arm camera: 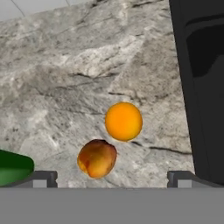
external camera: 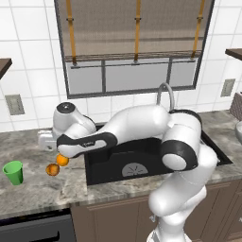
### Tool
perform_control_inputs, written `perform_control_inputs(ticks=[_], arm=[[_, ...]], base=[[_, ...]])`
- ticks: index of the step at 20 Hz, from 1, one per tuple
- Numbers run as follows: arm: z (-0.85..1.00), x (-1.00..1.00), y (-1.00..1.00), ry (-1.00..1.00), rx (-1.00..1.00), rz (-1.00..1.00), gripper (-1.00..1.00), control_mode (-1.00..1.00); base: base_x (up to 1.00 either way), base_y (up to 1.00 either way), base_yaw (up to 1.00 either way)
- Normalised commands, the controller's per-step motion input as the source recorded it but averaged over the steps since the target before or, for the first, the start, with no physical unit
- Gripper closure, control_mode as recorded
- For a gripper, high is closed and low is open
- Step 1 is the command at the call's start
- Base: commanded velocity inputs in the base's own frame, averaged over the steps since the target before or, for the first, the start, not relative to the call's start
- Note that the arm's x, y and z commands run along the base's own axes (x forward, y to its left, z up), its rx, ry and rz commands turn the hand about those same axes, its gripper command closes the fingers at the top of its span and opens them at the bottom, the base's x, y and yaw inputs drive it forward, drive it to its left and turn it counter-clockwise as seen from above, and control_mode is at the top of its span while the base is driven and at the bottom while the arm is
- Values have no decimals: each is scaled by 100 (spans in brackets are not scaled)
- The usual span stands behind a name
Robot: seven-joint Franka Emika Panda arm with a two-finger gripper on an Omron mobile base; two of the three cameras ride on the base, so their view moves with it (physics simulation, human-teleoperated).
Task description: Remove the peach and orange from the sink. Then move the bowl and cup from the counter to the sink for washing.
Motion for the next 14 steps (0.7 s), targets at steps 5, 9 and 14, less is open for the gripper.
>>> perform_control_inputs(ticks=[5, 9, 14], arm=[[17, -26, -2, 0, 10, -17, -100, -100], [12, -25, 0, 0, 9, -8, -100, -100], [13, -25, 0, 0, 8, 0, -100, -100]], base=[[0, 0, 0], [0, 0, 0], [0, 0, 0]])
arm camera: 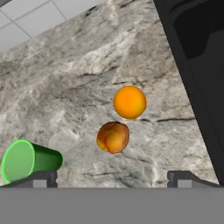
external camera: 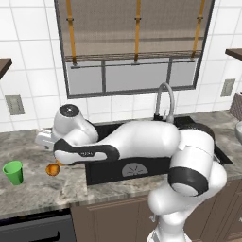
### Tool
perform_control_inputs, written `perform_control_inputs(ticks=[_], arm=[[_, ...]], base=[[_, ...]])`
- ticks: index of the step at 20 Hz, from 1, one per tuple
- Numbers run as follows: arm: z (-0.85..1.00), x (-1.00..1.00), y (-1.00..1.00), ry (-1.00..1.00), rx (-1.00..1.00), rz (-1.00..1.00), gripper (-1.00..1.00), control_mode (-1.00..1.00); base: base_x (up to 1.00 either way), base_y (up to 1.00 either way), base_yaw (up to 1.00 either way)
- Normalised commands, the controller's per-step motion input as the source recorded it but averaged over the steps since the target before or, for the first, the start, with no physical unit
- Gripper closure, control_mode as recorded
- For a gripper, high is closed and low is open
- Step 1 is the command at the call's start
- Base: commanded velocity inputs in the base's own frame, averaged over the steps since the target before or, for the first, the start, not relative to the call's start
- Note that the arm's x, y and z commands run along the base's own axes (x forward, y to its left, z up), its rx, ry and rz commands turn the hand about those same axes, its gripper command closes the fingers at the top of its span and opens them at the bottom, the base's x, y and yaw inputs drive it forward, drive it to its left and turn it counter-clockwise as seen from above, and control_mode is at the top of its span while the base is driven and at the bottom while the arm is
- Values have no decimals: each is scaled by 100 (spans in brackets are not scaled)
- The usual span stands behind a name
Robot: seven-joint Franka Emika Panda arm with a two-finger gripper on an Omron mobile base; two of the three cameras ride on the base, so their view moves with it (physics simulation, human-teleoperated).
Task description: Remove the peach and orange from the sink. Then move the bowl and cup from the counter to the sink for washing.
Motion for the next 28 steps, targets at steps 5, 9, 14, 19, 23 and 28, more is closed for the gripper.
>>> perform_control_inputs(ticks=[5, 9, 14, 19, 23, 28], arm=[[15, -24, 2, 0, 9, 1, -100, -100], [11, -18, 5, 0, 4, 1, -100, -100], [2, -12, 8, 0, 0, 0, -100, -100], [3, -9, 14, 0, 0, 0, -100, -100], [7, -5, 18, 0, 0, 0, -100, -100], [3, -5, 13, 1, 0, 1, -100, -100]], base=[[0, 0, 0], [0, 0, 0], [0, 0, 0], [0, 0, 0], [0, 0, 0], [0, 0, 0]])
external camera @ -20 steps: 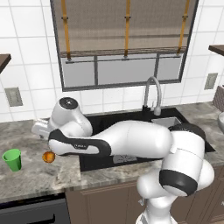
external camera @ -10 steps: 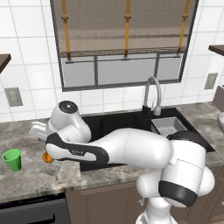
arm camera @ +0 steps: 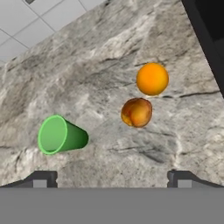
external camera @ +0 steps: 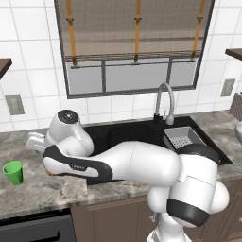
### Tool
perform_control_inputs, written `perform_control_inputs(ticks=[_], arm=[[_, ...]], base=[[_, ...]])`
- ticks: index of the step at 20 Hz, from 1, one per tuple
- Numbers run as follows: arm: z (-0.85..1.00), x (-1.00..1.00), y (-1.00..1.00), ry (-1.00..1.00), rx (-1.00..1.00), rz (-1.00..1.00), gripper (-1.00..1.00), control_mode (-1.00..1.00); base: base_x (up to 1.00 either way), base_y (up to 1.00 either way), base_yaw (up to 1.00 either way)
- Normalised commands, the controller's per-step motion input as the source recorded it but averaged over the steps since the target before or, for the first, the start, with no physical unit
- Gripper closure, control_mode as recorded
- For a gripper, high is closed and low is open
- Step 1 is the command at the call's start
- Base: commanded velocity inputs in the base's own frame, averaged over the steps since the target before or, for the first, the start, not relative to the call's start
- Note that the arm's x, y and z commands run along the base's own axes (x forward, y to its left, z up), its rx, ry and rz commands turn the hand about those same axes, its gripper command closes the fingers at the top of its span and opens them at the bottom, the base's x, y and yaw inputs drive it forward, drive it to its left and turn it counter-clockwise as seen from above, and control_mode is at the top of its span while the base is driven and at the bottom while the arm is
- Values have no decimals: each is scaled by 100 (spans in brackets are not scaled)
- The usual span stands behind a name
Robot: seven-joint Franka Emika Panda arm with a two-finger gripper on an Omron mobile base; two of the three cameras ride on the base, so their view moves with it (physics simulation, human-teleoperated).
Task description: Remove the peach and orange from the sink. Then move the bowl and cup from the counter to the sink for washing.
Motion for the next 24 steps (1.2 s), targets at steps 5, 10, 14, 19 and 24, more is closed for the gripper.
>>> perform_control_inputs(ticks=[5, 10, 14, 19, 24], arm=[[0, -10, 13, 0, 0, 0, -100, -100], [0, -9, 14, 7, 0, 0, -100, -100], [-5, -8, 8, 7, 0, 0, -100, -100], [-8, -6, 11, 4, 0, 0, -100, -100], [-10, -5, 11, 0, 0, 0, -100, -100]], base=[[0, 0, 0], [0, 0, 0], [0, 0, 0], [0, 0, 0], [0, 0, 0]])
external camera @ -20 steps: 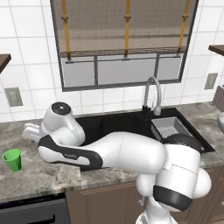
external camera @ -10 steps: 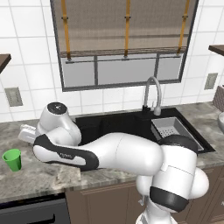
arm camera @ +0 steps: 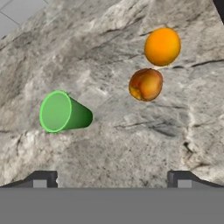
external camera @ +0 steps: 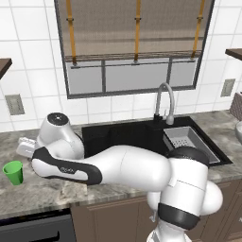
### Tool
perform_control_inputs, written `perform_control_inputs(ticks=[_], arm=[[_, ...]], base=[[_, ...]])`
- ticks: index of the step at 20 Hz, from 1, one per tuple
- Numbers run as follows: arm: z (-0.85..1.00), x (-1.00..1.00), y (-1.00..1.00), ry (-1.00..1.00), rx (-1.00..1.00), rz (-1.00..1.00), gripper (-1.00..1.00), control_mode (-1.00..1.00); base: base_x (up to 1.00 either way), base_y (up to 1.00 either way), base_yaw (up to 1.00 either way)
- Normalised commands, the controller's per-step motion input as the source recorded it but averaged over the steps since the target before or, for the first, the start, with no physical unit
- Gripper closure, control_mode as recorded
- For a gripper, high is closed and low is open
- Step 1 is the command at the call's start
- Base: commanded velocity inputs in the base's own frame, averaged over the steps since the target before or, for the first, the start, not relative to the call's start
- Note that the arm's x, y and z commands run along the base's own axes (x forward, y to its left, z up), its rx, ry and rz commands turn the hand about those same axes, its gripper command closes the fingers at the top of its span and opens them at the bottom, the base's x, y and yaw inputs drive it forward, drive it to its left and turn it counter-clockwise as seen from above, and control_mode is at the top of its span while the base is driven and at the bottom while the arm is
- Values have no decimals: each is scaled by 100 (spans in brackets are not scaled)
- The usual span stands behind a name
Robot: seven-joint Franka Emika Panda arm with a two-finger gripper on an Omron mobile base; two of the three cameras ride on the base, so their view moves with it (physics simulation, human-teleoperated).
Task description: Remove the peach and orange from the sink. Then move the bowl and cup from the counter to the sink for washing.
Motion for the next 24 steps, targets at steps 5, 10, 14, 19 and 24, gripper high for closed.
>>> perform_control_inputs(ticks=[5, 10, 14, 19, 24], arm=[[-9, 0, 15, 0, 0, 0, -100, -100], [-8, 1, 10, 0, 0, 0, -100, -100], [-1, 3, 0, 0, 0, 0, -100, -100], [-7, 0, 1, 0, 0, 0, -100, -100], [-11, 0, 4, 0, 0, 0, -100, -100]], base=[[0, 0, 0], [0, 0, 0], [0, 0, 0], [0, 0, 0], [0, 0, 0]])
